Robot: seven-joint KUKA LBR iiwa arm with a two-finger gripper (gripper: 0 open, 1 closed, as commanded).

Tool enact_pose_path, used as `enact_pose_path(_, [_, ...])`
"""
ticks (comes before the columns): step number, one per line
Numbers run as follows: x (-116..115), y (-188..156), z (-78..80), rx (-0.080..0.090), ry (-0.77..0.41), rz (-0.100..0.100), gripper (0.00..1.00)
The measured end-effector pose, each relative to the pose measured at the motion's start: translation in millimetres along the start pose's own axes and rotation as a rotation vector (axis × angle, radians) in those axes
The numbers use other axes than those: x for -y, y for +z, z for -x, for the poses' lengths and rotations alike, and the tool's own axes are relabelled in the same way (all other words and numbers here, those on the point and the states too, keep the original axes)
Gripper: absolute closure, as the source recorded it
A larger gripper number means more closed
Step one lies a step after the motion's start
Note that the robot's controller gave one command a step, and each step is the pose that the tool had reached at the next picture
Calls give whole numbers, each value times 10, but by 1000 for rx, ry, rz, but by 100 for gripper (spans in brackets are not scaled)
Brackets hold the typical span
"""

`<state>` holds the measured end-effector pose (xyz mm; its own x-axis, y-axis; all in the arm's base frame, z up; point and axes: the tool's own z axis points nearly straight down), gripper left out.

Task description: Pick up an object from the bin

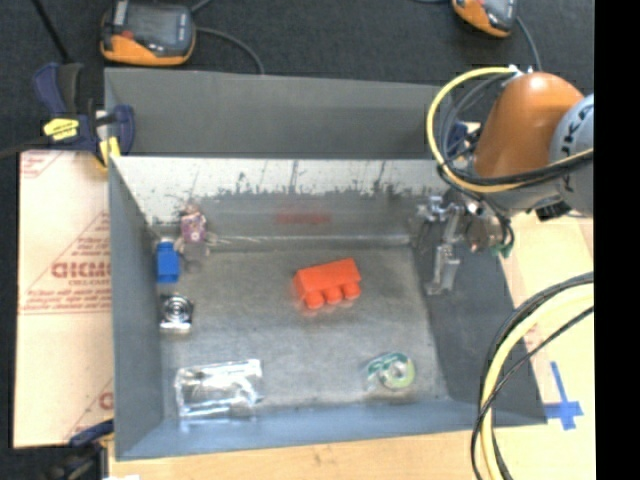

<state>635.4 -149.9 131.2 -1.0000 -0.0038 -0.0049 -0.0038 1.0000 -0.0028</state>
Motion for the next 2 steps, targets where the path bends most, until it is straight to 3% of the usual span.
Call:
enact_pose_path(1, [-875, 454, -40, -4, -1, 7, 0])
enact_pose_path(2, [-1518, 581, -311, -4, 83, 6, 0])
